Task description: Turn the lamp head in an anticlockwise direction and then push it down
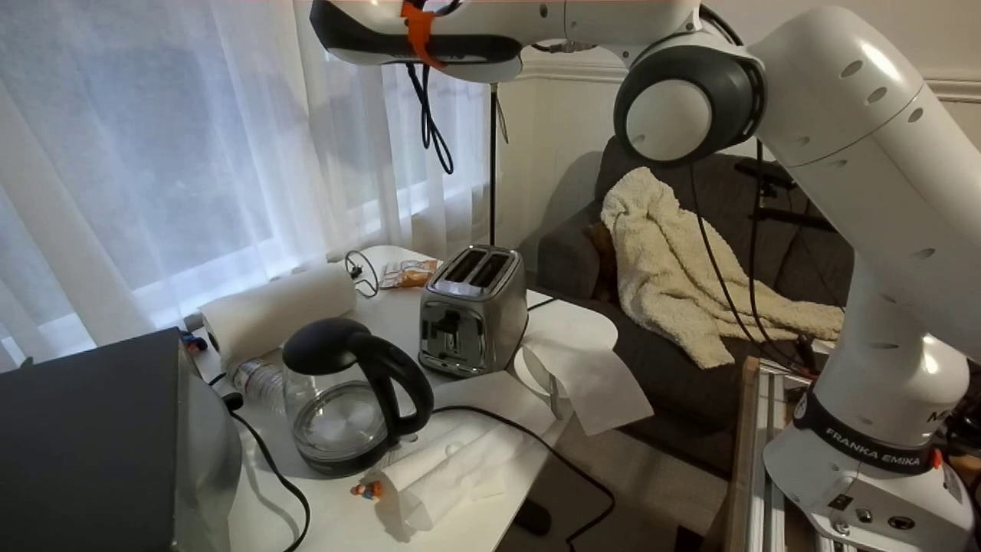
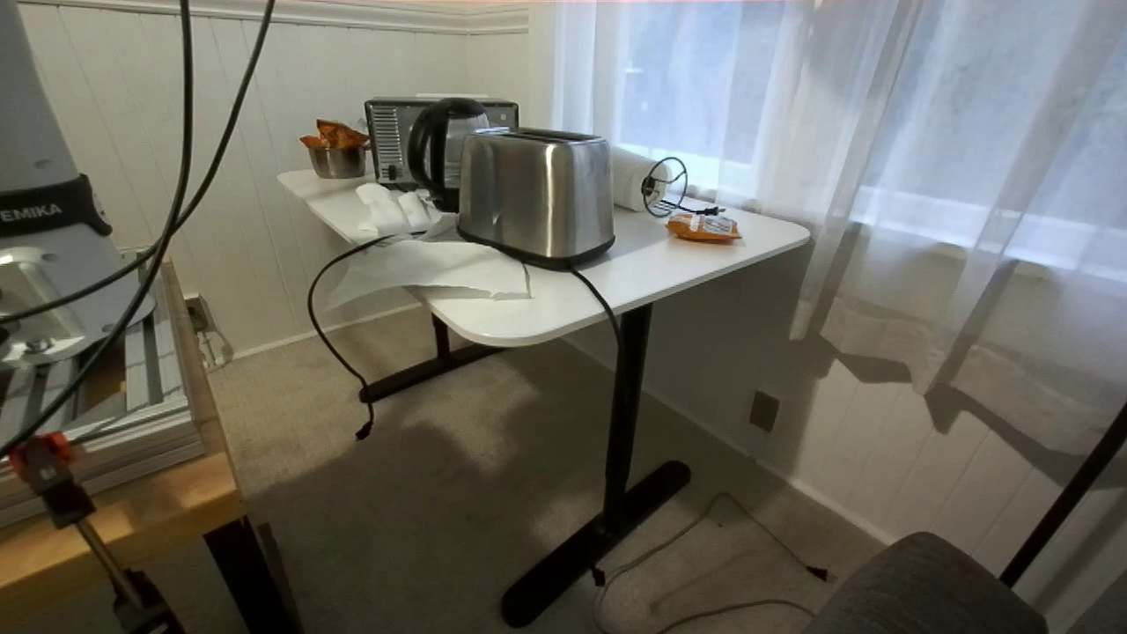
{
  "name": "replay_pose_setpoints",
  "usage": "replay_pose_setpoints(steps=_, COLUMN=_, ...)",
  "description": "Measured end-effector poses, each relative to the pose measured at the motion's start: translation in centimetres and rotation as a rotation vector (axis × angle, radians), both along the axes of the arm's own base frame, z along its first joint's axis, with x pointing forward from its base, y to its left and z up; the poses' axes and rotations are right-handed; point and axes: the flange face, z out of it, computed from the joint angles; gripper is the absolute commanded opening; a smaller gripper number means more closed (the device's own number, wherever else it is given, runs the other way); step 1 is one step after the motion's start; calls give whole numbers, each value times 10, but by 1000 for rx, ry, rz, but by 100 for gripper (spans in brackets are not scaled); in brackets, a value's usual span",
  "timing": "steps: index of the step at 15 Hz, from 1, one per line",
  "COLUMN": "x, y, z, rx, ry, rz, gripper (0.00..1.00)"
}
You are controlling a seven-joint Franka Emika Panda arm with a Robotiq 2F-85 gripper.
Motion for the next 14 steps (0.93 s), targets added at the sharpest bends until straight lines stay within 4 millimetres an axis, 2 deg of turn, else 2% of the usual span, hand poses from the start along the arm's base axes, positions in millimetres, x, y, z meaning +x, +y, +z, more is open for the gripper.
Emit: replay_pose_setpoints(steps=14, x=-15, y=-20, z=5, rx=-23, ry=236, rz=-65, gripper=0)
